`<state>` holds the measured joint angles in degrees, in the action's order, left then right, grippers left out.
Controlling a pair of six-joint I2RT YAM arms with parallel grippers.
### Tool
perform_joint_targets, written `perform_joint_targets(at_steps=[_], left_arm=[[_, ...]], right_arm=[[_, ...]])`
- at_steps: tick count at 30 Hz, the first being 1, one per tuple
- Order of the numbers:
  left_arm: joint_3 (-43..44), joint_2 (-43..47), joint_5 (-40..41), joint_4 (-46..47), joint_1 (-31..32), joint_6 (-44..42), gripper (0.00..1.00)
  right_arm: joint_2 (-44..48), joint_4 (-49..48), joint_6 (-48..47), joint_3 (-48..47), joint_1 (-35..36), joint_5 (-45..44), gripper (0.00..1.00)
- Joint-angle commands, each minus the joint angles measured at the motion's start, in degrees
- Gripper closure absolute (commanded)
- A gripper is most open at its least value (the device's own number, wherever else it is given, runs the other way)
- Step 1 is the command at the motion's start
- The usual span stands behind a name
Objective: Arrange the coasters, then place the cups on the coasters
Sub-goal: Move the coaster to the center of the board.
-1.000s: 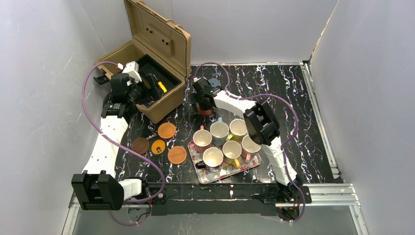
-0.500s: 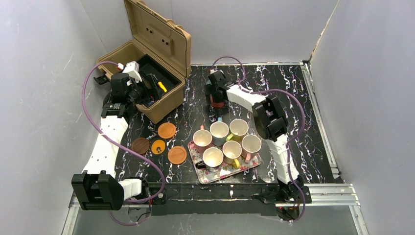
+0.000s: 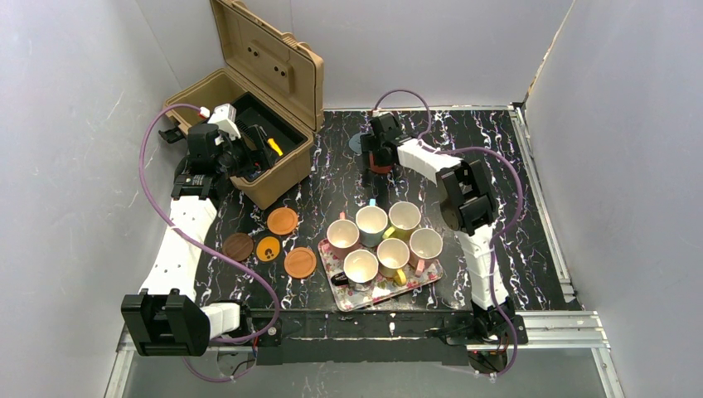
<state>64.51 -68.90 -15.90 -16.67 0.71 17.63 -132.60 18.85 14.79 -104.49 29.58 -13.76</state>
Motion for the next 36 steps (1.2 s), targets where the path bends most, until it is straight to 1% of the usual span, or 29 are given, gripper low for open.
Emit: perform_joint_targets(at_steps=[1,13,36], left_arm=[[-0.5,1.8,-1.4,0.7,0.0,-0.4,0.15],[-1.2,1.4,-1.7,1.9,0.0,-0.4,0.15],[-1.3,0.5,-1.3,1.8,0.0,-0.9,0.15]], right_arm=[[-2.9,1.7,-0.4,0.5,-2.2,1.8,0.16],[-6.3,0.5,-0.6,-2.8,-4.3,5.6,0.17],[-8.1,0.2,-1.0,-5.4,-5.8,6.7,0.17]])
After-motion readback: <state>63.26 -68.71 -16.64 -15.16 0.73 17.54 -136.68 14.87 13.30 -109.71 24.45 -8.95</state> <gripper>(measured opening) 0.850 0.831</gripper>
